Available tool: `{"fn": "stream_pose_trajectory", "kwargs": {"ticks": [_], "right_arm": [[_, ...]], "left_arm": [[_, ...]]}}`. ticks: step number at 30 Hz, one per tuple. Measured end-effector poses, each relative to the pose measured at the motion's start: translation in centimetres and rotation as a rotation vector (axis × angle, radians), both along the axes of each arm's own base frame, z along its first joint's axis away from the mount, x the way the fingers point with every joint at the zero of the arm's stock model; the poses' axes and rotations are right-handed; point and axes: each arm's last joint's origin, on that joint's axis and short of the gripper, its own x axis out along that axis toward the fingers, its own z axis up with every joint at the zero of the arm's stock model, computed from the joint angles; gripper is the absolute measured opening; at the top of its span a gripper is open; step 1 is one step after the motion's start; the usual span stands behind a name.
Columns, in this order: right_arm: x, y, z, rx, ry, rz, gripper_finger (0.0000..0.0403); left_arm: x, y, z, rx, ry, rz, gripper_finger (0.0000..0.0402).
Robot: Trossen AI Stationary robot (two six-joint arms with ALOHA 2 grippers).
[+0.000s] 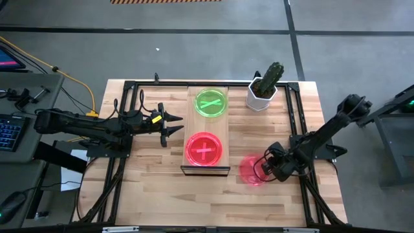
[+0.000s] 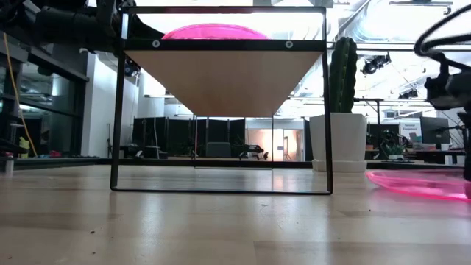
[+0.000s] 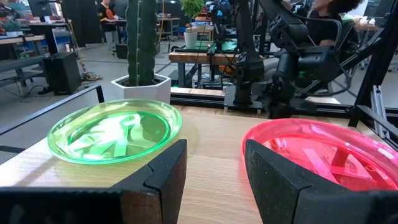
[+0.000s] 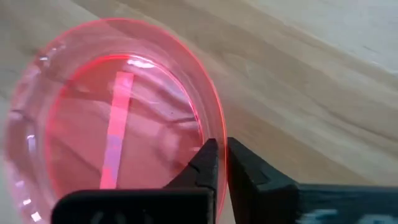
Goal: Place and stack plates onto a shelf
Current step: Stack the pink plate on top of the pink plate on the shelf
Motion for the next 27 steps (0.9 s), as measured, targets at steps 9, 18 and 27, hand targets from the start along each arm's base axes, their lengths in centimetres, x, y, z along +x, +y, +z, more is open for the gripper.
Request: {"fn": "stream_pose_trajectory", "kwargs": {"ticks": [9, 18, 27], "right_arm": [[-0.5, -0.6, 2.6, 0.072, -0.16, 0.035, 0.0], [-1.6, -1.6, 5.4, 0.14, -0.317, 0.143, 0.0], [-3.1, -3.4, 7.0, 0.183, -0.381, 0.191, 0.0]], "left_arm": [[0.0, 0.0, 0.0, 0.001, 0.0, 0.0, 0.0152], [0.0, 0.0, 0.0, 0.002, 0.0, 0.0, 0.0152], [0.0, 0.0, 0.1, 0.007, -0.007, 0.0, 0.0152]]}}
